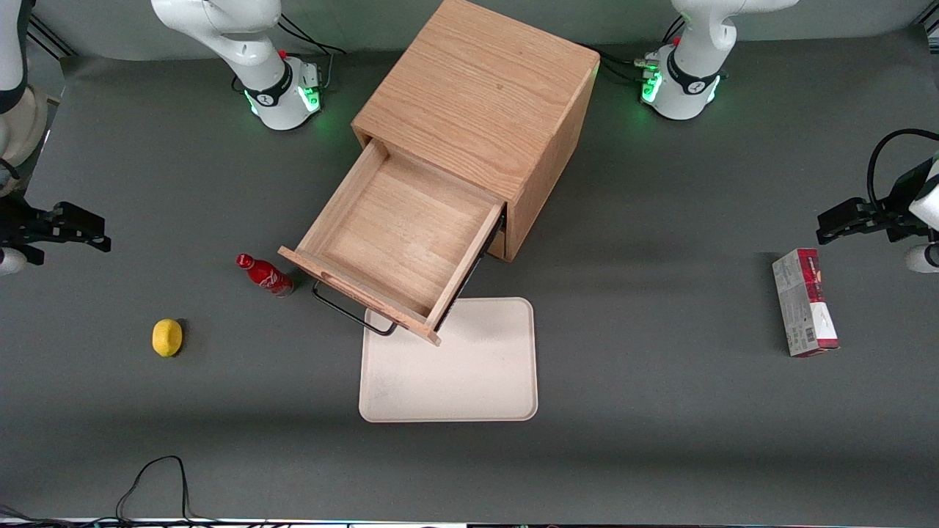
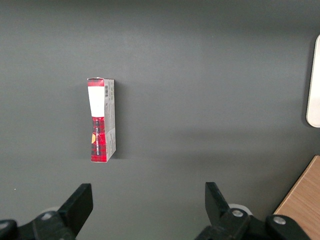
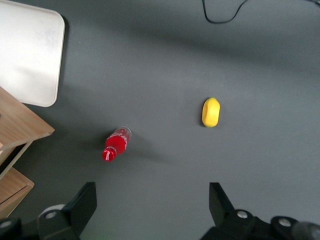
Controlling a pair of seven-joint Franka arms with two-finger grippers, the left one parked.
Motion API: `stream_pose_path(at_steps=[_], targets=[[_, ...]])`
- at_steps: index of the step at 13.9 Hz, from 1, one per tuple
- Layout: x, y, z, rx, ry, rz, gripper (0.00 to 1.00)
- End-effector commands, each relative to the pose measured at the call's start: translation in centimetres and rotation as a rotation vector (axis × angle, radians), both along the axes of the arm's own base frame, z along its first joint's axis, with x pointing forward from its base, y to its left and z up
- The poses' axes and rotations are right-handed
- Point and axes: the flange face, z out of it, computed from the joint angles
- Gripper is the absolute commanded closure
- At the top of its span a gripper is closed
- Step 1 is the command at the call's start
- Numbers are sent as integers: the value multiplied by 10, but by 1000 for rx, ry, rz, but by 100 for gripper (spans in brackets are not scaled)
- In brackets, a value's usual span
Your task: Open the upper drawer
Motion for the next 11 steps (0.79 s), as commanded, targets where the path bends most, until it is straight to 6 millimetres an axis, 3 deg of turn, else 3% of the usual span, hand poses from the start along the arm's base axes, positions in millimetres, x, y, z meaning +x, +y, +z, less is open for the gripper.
stream_pose_path(at_steps=[1, 11], targets=[[-7, -20, -11, -17, 11, -46, 0], [-15, -20, -3, -24, 27, -126, 0]])
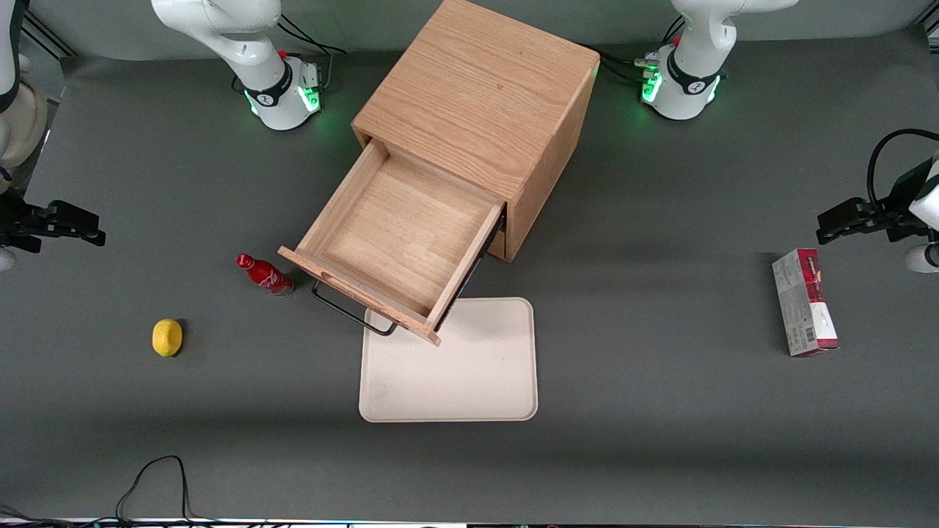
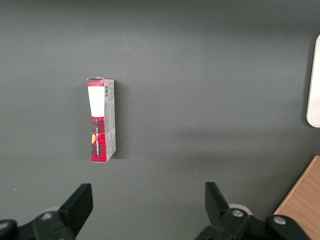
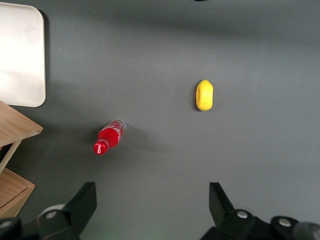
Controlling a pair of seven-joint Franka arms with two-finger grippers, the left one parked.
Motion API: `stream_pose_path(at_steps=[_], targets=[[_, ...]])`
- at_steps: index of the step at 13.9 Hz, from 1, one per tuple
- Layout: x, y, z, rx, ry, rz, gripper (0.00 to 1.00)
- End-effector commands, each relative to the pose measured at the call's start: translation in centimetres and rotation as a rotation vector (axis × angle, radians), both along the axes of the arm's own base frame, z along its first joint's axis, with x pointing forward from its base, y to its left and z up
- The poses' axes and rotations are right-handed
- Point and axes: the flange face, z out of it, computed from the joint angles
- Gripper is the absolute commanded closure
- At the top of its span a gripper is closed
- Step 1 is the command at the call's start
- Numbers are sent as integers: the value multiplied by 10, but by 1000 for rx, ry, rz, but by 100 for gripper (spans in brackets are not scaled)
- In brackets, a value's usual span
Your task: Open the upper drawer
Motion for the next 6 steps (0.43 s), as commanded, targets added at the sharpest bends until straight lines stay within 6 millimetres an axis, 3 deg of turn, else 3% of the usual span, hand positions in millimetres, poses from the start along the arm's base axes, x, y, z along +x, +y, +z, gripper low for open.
stream_pose_path(at_steps=[1, 6], targets=[[-7, 2, 5, -20, 0, -34, 0], [-9, 2, 7, -21, 15, -99, 0]])
